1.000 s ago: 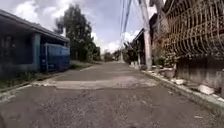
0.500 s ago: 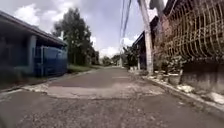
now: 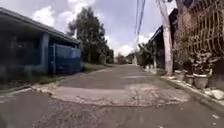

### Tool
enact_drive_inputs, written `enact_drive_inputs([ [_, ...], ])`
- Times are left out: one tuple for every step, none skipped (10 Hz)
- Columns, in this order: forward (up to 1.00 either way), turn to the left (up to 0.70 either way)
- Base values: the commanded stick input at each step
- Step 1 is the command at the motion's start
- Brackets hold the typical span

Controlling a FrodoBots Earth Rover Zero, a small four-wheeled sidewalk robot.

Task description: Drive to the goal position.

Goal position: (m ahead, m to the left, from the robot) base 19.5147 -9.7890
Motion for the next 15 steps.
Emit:
enact_drive_inputs([
  [0.7, 0.0],
  [0.7, 0.0],
  [0.7, 0.0],
  [0.7, 0.0],
  [0.7, 0.0],
  [0.7, -0.08],
  [0.7, -0.28],
  [0.7, -0.34],
  [0.7, 0.0],
  [0.7, 0.0],
  [0.7, 0.0],
  [0.7, 0.0],
  [0.7, 0.0],
  [0.7, 0.0],
  [0.7, 0.0],
])
